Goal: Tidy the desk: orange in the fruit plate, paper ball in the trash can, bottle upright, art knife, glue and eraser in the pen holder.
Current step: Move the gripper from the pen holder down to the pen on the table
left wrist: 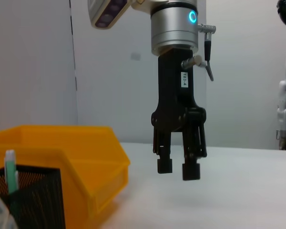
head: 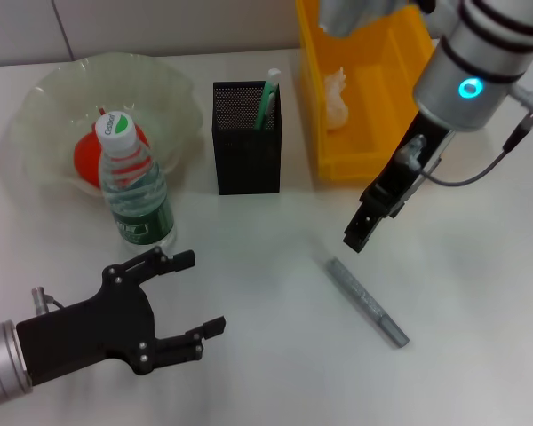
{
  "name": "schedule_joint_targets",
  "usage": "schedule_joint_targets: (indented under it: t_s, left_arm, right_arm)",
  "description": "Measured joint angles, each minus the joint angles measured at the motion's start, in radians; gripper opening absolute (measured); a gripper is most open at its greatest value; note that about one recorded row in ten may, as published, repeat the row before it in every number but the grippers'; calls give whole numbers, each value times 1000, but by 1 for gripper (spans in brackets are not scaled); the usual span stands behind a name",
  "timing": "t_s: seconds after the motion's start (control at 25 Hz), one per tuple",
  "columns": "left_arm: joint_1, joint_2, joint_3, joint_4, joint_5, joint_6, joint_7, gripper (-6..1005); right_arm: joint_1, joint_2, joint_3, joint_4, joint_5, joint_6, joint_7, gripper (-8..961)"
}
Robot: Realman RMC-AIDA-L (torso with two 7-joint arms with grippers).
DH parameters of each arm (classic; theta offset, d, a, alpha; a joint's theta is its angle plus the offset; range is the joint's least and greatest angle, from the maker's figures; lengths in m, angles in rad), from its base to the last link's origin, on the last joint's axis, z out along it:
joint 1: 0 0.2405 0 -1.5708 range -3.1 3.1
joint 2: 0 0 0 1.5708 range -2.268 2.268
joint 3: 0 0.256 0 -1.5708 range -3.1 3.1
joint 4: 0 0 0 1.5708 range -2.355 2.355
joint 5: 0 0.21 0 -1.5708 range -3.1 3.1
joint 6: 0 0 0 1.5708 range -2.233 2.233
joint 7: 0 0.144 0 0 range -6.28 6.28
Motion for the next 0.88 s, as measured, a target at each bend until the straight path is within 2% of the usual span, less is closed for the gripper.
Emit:
schedule_joint_targets:
  t_s: [0.16, 0.56, 0.88]
  left_arm:
    - [4, 1, -8, -7, 9, -11, -3, 848]
    - [7, -1, 1, -13, 9, -34, 16, 848]
    - [2, -2, 3, -14, 9, -33, 19, 848]
  right_arm:
    - [-9, 3, -84, 49, 21, 72, 79, 766]
    - [-45, 4, -177, 105, 82, 173, 198, 766]
    - [-56, 7, -199, 154, 87, 223, 216, 765]
